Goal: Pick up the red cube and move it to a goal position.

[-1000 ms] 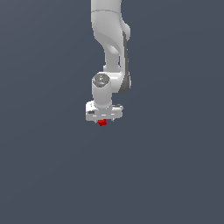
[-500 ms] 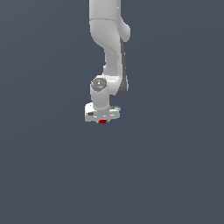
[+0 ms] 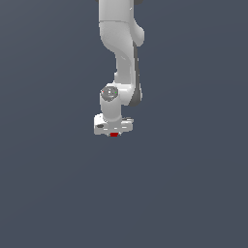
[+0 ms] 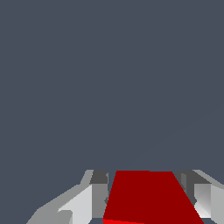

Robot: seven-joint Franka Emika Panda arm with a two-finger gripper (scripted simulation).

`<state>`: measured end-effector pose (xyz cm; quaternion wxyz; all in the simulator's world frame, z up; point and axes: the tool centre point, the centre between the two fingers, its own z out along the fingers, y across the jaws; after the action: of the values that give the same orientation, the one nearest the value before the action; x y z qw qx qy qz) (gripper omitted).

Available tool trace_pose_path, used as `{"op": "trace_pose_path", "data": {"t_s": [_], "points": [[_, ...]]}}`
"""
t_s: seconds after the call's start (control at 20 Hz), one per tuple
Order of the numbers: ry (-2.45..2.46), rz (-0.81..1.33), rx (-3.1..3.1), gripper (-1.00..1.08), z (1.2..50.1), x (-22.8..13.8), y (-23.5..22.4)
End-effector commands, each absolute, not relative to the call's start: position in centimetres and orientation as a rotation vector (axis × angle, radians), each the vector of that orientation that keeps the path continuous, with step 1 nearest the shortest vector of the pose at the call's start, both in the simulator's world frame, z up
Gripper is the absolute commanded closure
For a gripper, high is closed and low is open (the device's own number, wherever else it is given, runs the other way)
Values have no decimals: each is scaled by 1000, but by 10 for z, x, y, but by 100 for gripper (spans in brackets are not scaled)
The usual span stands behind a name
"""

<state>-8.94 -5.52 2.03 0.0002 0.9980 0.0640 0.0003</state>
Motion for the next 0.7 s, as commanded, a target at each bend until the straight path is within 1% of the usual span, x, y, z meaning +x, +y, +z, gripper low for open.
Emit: {"op": "trace_pose_path", "data": {"t_s": [0.0,0.3,0.65], "points": [[201,1,3135,108,21,-89,-55],[201,1,3135,108,32,-83,-51],[201,1,3135,108,65,-65,-39]]}}
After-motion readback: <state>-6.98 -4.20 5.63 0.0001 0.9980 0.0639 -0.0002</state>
